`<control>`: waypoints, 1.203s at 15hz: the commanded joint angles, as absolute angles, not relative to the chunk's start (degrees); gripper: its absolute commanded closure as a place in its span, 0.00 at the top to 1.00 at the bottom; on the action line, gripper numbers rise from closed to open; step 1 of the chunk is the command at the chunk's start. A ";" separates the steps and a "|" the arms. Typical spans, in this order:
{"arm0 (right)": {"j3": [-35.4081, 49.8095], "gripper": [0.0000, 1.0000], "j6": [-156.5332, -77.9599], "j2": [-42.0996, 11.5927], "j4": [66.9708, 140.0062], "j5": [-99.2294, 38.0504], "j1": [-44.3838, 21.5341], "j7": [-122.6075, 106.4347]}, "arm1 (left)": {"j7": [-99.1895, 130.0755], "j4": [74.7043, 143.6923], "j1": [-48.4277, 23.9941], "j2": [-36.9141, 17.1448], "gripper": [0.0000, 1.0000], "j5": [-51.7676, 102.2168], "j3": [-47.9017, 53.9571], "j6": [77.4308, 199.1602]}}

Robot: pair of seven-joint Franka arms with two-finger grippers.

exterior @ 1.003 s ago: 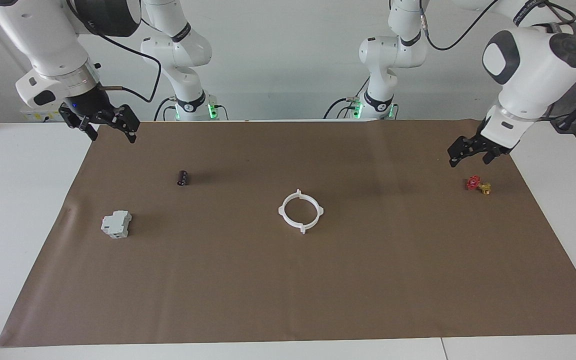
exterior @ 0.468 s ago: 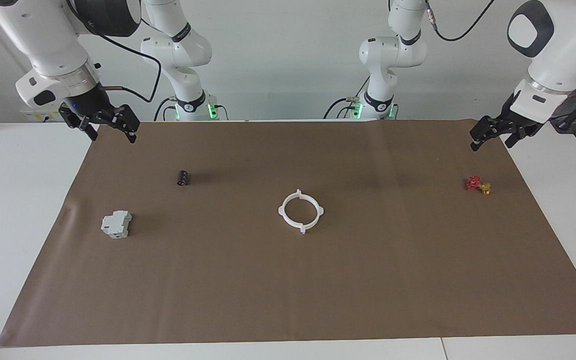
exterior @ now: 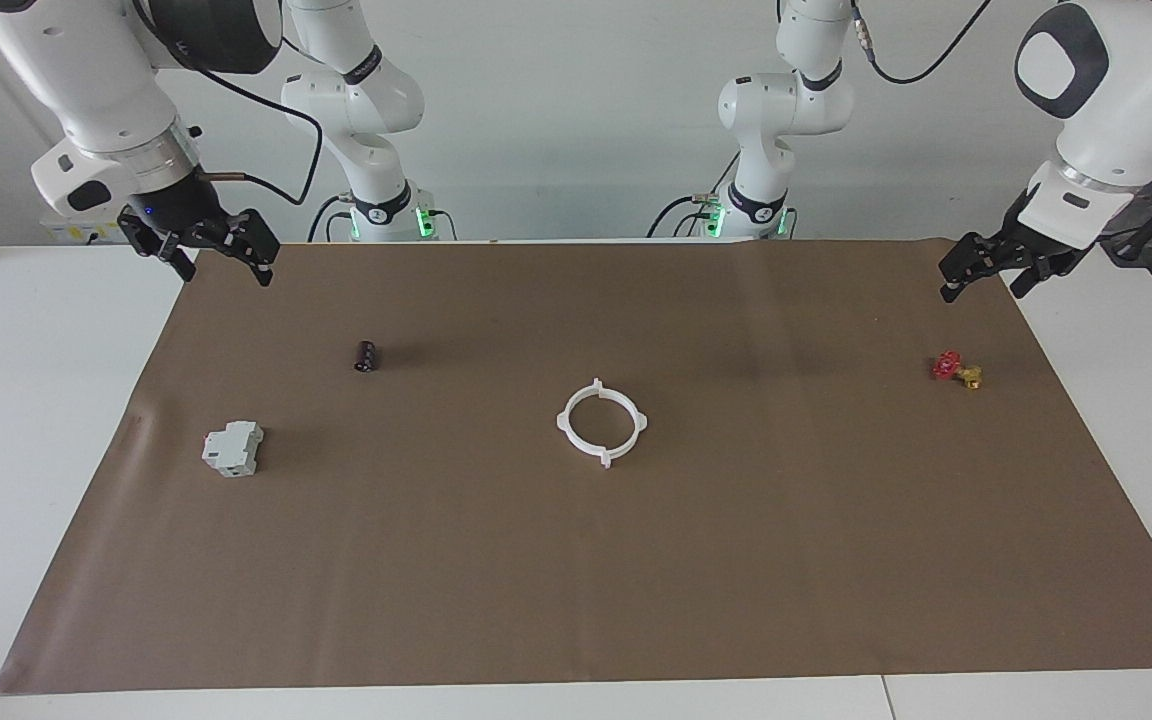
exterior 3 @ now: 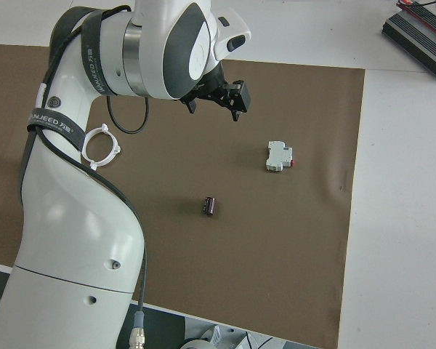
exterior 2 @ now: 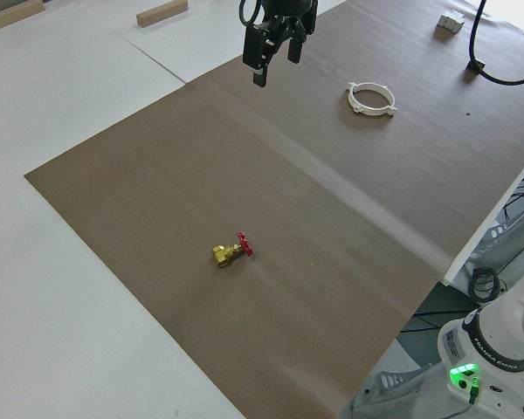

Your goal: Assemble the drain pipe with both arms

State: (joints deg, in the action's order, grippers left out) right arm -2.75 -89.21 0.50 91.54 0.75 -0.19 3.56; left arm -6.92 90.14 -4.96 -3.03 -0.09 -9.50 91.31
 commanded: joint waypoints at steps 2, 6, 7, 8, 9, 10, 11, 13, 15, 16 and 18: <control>-2.55 1.00 -90.53 2.11 93.52 -0.44 0.09 3.87 | -8.44 90.87 -3.96 -1.59 1.00 0.09 -8.88 89.65; -2.55 1.00 -90.53 2.11 93.52 -0.44 0.09 3.78 | -8.44 92.98 -4.04 0.96 1.00 0.09 -8.79 89.56; -2.55 1.00 -90.53 2.11 93.52 -0.44 0.09 3.78 | -8.35 93.51 -4.04 1.66 1.00 0.09 -8.79 89.65; -2.55 1.00 -90.53 2.02 93.52 -0.44 0.09 3.78 | -8.26 93.52 -4.04 1.93 1.00 0.09 -8.70 89.47; -2.55 1.00 -90.53 2.11 93.52 -0.44 0.09 3.78 | -7.91 93.52 -4.22 2.11 1.00 0.09 -8.70 89.21; -2.55 1.00 -90.53 2.11 93.52 -0.44 0.09 3.87 | -7.65 93.52 -4.39 2.63 1.00 0.09 -8.61 88.77; -2.55 1.00 -90.61 2.11 93.52 -0.44 0.09 3.87 | -7.47 93.52 -4.57 2.90 1.00 0.09 -8.61 88.68; -2.55 1.00 -90.53 2.02 93.52 -0.44 0.09 3.78 | -6.51 93.52 -4.75 3.25 1.00 0.09 -8.53 88.51; -2.55 1.00 -90.53 2.11 93.52 -0.44 0.09 3.78 | -6.42 92.64 -4.66 3.16 1.00 0.09 -8.44 88.07; -2.55 1.00 -90.53 2.11 93.52 -0.44 0.09 3.87 | -6.24 92.29 -4.75 3.08 1.00 0.09 -8.44 87.98; -2.55 1.00 -90.53 2.02 93.52 -0.44 0.09 3.87 | -4.49 91.93 -5.18 2.99 1.00 0.09 -7.65 87.19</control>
State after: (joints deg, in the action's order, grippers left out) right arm -2.75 -89.21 0.50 91.55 0.75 -0.19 3.56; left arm -6.59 91.84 -4.95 2.16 -0.05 -8.50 88.82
